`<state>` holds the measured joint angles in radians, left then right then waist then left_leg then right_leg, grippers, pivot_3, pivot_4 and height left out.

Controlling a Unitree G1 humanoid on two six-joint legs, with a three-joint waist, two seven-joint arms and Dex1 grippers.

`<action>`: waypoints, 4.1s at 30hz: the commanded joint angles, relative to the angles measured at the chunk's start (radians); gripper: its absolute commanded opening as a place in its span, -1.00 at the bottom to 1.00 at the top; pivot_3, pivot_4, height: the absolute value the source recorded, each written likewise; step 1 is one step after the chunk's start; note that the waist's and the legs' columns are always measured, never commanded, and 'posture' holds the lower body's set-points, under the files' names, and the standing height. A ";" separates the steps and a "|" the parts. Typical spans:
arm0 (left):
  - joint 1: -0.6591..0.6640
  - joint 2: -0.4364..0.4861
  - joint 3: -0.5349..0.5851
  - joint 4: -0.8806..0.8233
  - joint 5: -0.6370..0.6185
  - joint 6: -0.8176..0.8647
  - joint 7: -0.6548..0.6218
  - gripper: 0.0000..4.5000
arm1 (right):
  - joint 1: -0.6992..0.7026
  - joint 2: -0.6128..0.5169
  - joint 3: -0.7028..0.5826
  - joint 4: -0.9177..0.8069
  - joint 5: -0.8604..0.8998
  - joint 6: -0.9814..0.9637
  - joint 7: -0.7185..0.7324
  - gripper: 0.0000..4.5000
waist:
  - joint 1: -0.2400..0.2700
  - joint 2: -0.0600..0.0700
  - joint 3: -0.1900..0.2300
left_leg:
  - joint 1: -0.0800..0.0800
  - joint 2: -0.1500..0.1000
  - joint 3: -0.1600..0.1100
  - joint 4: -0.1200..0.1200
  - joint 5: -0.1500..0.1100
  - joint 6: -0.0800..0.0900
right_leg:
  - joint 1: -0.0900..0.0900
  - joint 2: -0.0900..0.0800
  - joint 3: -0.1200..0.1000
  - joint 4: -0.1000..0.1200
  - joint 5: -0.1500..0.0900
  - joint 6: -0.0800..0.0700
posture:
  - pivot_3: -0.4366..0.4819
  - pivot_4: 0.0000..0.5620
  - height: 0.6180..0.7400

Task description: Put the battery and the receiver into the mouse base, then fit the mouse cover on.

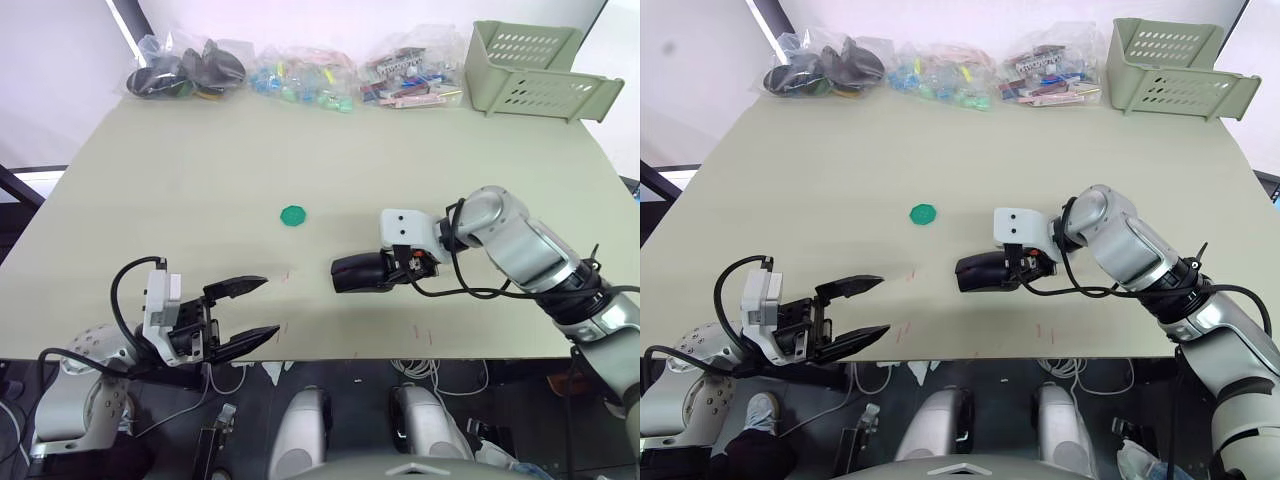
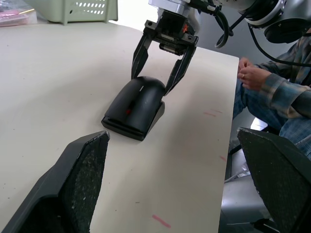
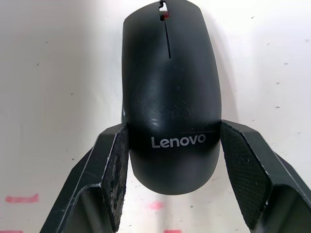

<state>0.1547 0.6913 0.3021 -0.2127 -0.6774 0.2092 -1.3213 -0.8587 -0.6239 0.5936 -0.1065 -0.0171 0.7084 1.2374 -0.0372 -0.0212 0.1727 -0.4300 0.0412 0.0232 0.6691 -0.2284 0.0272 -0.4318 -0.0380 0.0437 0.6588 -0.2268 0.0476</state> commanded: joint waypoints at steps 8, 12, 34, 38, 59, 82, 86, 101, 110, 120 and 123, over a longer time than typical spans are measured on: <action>0.015 -0.004 0.006 -0.014 -0.001 -0.015 0.000 1.00 | -0.010 -0.007 0.005 -0.012 -0.021 0.024 0.003 0.07 | 0.001 0.000 0.000 | 0.000 0.000 0.000 0.000 0.000 0.000 | 0.000 0.000 0.000 0.000 0.000 0.000 | -0.05 -0.47 1.00; 0.015 -0.005 0.003 -0.016 0.001 -0.014 0.002 1.00 | -0.022 0.008 0.010 0.004 -0.030 0.028 0.000 0.07 | 0.000 0.000 0.000 | 0.000 0.000 0.000 0.000 0.000 0.000 | 0.000 0.000 0.000 0.000 0.000 0.000 | -0.05 -0.47 1.00; 0.039 -0.014 -0.014 -0.035 0.006 -0.023 0.017 1.00 | -0.058 0.056 0.033 0.059 -0.048 0.026 0.027 0.07 | -0.004 0.000 0.000 | 0.001 0.000 0.000 0.000 0.000 0.000 | 0.000 0.000 0.000 0.000 0.000 0.000 | -0.05 -0.47 1.00; 0.039 -0.013 -0.014 -0.035 0.007 -0.024 0.019 1.00 | -0.066 0.068 0.028 0.077 -0.039 0.048 0.035 0.07 | -0.004 0.000 0.000 | 0.001 0.000 0.000 0.000 0.000 0.000 | 0.000 0.000 0.000 0.000 0.000 0.000 | -0.05 -0.47 1.00; 0.043 -0.013 -0.015 -0.030 0.004 -0.033 0.026 1.00 | -0.069 0.075 0.022 0.082 -0.032 0.048 0.051 0.07 | -0.005 0.000 0.000 | 0.001 0.001 -0.001 0.000 0.000 0.000 | 0.000 0.000 0.000 0.000 0.000 0.000 | -0.05 -0.47 1.00; 0.036 -0.010 -0.018 -0.026 0.003 -0.033 0.023 1.00 | -0.091 0.084 -0.003 0.068 -0.006 0.068 0.032 0.07 | -0.004 0.000 0.000 | 0.000 0.001 -0.001 0.000 0.000 0.000 | -0.001 0.000 0.000 0.000 0.000 0.000 | -0.05 -0.47 1.00; 0.036 -0.010 -0.019 -0.025 0.004 -0.033 0.023 1.00 | -0.092 0.085 -0.003 0.071 -0.010 0.063 0.022 0.07 | -0.004 0.000 0.000 | 0.000 0.001 -0.001 0.000 0.000 0.000 | -0.001 0.000 0.000 0.000 0.000 0.000 | -0.05 -0.47 1.00; 0.040 -0.010 -0.018 -0.027 0.004 -0.033 0.024 1.00 | -0.091 0.078 0.002 0.066 -0.008 0.059 0.024 0.07 | -0.004 0.000 0.000 | 0.000 0.001 -0.001 0.000 0.000 0.000 | -0.001 0.000 0.000 0.000 0.000 0.000 | -0.05 -0.47 1.00; 0.041 -0.011 -0.019 -0.029 0.004 -0.032 0.025 1.00 | -0.090 0.075 0.002 0.063 -0.005 0.065 0.030 0.48 | -0.004 0.000 0.000 | -0.001 0.001 -0.001 -0.001 0.000 0.000 | -0.001 0.000 0.000 0.000 0.000 0.000 | -0.05 -0.47 1.00; 0.042 -0.011 -0.019 -0.031 0.004 -0.031 0.027 1.00 | -0.091 0.072 0.000 0.058 -0.010 0.057 0.024 0.96 | -0.004 0.000 0.000 | -0.001 0.001 -0.001 -0.001 0.000 0.000 | -0.001 0.000 0.000 -0.001 0.000 0.000 | -0.05 -0.47 1.00; 0.045 -0.011 -0.017 -0.032 0.003 -0.031 0.028 1.00 | -0.089 0.069 -0.031 0.041 0.011 0.063 0.020 0.96 | -0.004 0.000 0.000 | -0.001 0.001 -0.001 -0.001 0.000 0.000 | -0.001 -0.001 0.000 -0.001 0.000 0.000 | -0.05 -0.47 1.00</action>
<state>0.1959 0.6751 0.2736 -0.2200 -0.6665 0.1905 -1.2916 -0.9236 -0.5466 0.6134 -0.0234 -0.0256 0.7776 1.2589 -0.0409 -0.0210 0.1728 -0.4306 0.0417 0.0224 0.6685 -0.2285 0.0270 -0.4330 -0.0385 0.0439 0.6582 -0.2268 0.0474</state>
